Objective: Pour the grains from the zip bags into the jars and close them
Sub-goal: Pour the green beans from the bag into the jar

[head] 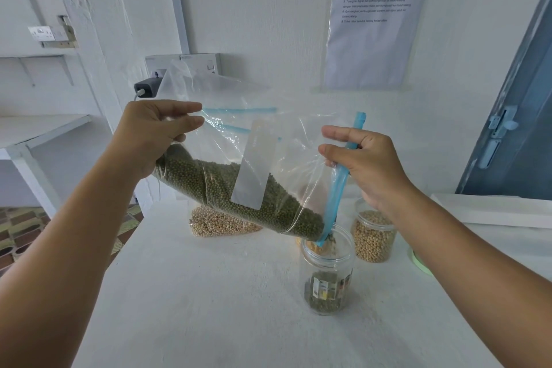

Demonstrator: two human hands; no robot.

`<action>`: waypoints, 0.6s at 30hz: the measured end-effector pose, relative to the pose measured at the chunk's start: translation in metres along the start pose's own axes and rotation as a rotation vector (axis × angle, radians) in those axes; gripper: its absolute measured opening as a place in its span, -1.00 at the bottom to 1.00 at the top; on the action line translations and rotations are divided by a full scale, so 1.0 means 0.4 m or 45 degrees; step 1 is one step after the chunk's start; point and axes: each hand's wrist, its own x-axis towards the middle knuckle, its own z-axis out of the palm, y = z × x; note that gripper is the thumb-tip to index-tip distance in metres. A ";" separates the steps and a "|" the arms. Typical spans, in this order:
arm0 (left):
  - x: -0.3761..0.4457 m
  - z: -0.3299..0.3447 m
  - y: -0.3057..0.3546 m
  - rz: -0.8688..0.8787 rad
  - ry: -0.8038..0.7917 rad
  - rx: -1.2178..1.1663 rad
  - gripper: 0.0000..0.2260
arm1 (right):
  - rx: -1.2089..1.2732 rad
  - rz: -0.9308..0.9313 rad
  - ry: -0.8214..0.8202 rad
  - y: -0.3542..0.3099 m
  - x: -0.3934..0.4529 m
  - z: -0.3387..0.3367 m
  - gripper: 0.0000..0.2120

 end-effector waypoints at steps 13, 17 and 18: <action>0.006 -0.004 0.014 0.016 -0.004 -0.009 -0.80 | 0.022 -0.002 0.003 -0.009 0.002 -0.001 -0.65; 0.002 0.003 0.015 0.013 -0.002 0.017 -0.80 | 0.034 0.005 0.001 -0.001 -0.001 -0.001 -0.64; 0.000 0.005 0.015 0.013 -0.005 0.022 -0.80 | 0.036 0.009 0.001 0.000 -0.002 -0.001 -0.64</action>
